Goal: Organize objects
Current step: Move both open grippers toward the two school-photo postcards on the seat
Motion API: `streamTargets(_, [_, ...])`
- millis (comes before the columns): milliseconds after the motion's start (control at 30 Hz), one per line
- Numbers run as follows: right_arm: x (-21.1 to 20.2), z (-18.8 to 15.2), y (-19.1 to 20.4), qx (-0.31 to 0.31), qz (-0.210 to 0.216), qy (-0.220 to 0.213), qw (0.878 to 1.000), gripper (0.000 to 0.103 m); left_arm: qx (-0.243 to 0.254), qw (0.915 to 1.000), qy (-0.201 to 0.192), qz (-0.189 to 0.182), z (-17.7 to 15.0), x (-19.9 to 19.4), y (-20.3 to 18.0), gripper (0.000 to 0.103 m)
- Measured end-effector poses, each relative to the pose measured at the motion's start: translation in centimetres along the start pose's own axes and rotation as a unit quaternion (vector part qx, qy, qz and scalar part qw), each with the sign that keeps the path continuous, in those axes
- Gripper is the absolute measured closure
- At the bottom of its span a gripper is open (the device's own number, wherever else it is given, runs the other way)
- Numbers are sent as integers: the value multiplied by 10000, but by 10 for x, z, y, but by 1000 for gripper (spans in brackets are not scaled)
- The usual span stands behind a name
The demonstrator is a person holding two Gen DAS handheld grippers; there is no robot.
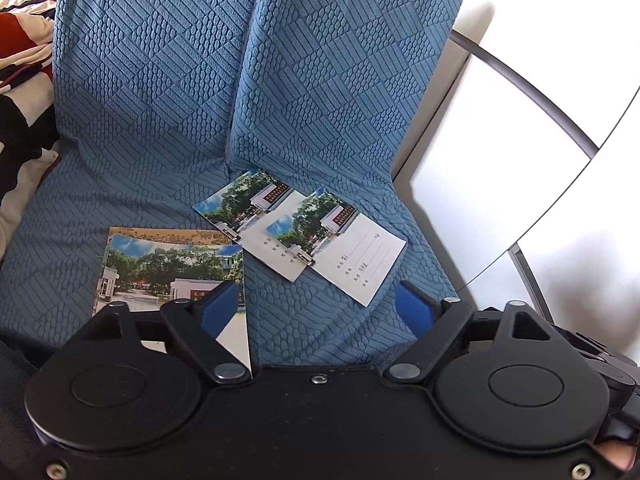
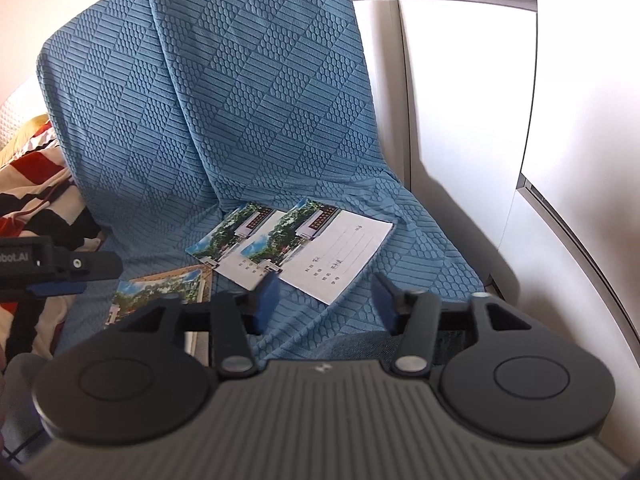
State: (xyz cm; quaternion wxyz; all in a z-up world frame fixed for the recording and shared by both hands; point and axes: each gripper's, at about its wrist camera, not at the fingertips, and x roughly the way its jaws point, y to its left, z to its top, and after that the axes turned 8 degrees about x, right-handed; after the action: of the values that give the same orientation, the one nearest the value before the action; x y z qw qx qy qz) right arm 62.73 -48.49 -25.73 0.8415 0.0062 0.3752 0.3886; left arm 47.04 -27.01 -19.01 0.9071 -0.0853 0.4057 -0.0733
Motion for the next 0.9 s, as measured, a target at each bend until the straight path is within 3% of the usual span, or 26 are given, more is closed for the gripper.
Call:
streamTargets(33, [1,1,-2,32,15,-4,10000,24,7,10000,36,-25,1,3,-1,14])
streamTargets(100, [5,4,-6,66,31,11,10000,20,-8,10000,67,-61,2,9,-3,8])
streamTargets(500, [31,15,-27,205,-72,207,9995,20,-153,9988,451,54,14,48,-7,8])
streamTargets(667, [43,24,-33,175,-83,407,9990,20,-370,9985,397,74,19,55,-2,8])
streamTargets(800, [49,30,-35,96,-92,399,9991,20,-38,9976,690,60,20,77,-8,8])
streamTargets(900, [58,33,-38,130,-48,442,9989,20,17,9975,696,85,22,86,-9,8])
